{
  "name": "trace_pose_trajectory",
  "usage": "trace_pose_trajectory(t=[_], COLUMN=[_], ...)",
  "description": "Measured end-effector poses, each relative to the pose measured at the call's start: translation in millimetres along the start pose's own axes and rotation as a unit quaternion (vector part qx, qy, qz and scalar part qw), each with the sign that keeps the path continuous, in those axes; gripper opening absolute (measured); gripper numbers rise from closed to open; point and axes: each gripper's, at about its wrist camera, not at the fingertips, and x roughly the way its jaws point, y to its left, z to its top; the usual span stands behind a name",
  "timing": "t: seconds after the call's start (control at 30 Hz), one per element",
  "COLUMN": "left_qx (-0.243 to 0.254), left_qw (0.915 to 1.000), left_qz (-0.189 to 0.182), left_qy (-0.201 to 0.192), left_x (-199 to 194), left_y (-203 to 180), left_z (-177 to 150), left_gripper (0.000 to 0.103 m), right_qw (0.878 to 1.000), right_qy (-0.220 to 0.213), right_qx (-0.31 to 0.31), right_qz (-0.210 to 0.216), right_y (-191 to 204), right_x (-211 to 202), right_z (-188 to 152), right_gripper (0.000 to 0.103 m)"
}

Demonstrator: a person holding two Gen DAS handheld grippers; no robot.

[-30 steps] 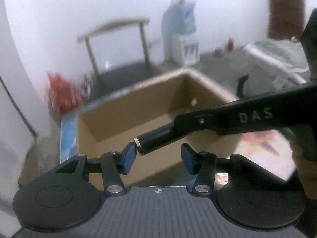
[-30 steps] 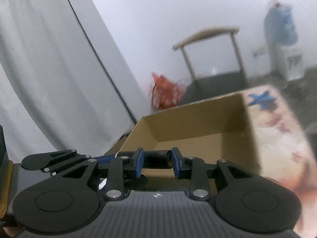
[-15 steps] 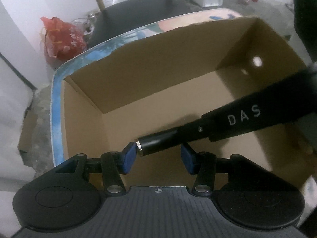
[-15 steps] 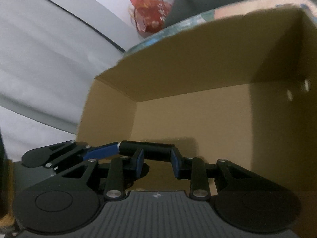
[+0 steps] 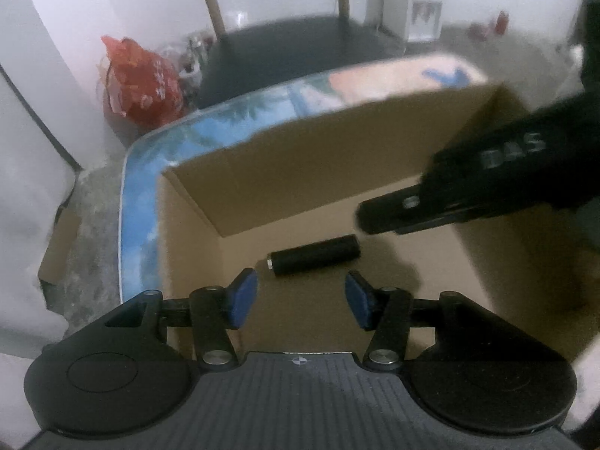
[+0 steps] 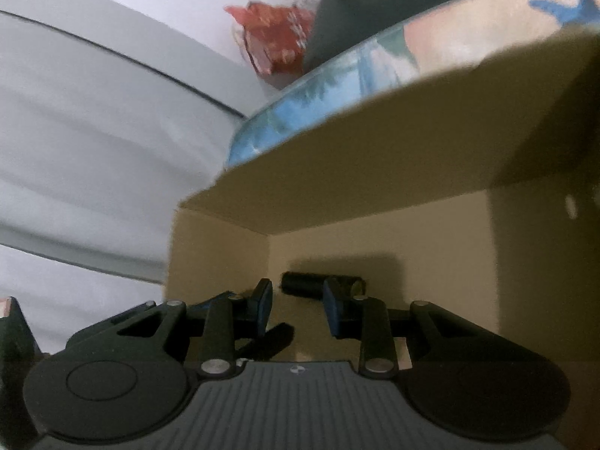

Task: Organize rigid objects
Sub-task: 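Carry the battery into the cardboard box and open the right gripper, then return the right tool to the table and grasp the green glue stick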

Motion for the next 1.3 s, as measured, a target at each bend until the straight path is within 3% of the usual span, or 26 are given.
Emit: trace_pose_trajectory(t=[0.1,0.17,0.3,0.43,0.6,0.7,0.77,1.0,1.3], left_qx=[-0.009,-0.012,-0.006,0.01,0.035,0.055,0.066,0.085,0.084], left_qw=[0.9989,0.9965,0.9909,0.9869,0.9864,0.9879,0.9883,0.9907,0.9922], left_qz=[-0.023,-0.044,-0.073,-0.107,-0.129,-0.12,-0.118,-0.095,-0.083], left_qy=[-0.04,-0.07,-0.113,-0.12,-0.097,-0.082,-0.071,-0.047,-0.038], left_x=[-33.8,-64.6,-108.3,-121.8,-101.1,-78.9,-67.8,-36.4,-18.9], left_y=[2.7,-0.1,-12.2,-35.1,-67.3,-86.1,-98.0,-112.2,-117.1], left_z=[-9.3,-25.8,-68.2,-115.0,-164.2,-179.3,-186.8,-198.7,-198.0], left_gripper=[0.056,0.057,0.058,0.058,0.058,0.058,0.058,0.058,0.058], right_qw=[0.999,0.997,0.988,0.982,0.983,0.984,0.985,0.983,0.981], right_qy=[-0.035,-0.064,-0.118,-0.145,-0.152,-0.149,-0.145,-0.129,-0.116], right_qx=[-0.015,-0.038,-0.089,-0.115,-0.104,-0.093,-0.093,-0.114,-0.128], right_qz=[0.022,0.035,0.047,0.025,0.007,-0.005,-0.02,-0.063,-0.084], right_y=[-2.0,1.6,5.5,-6.5,-20.6,-32.6,-40.8,-44.3,-47.9], right_x=[-32.1,-65.7,-128.7,-159.3,-146.9,-129.0,-138.6,-109.5,-91.7], right_z=[-1.8,-23.4,-82.0,-149.8,-209.1,-232.6,-254.0,-261.7,-261.6], right_gripper=[0.032,0.032,0.032,0.032,0.032,0.032,0.032,0.033,0.033])
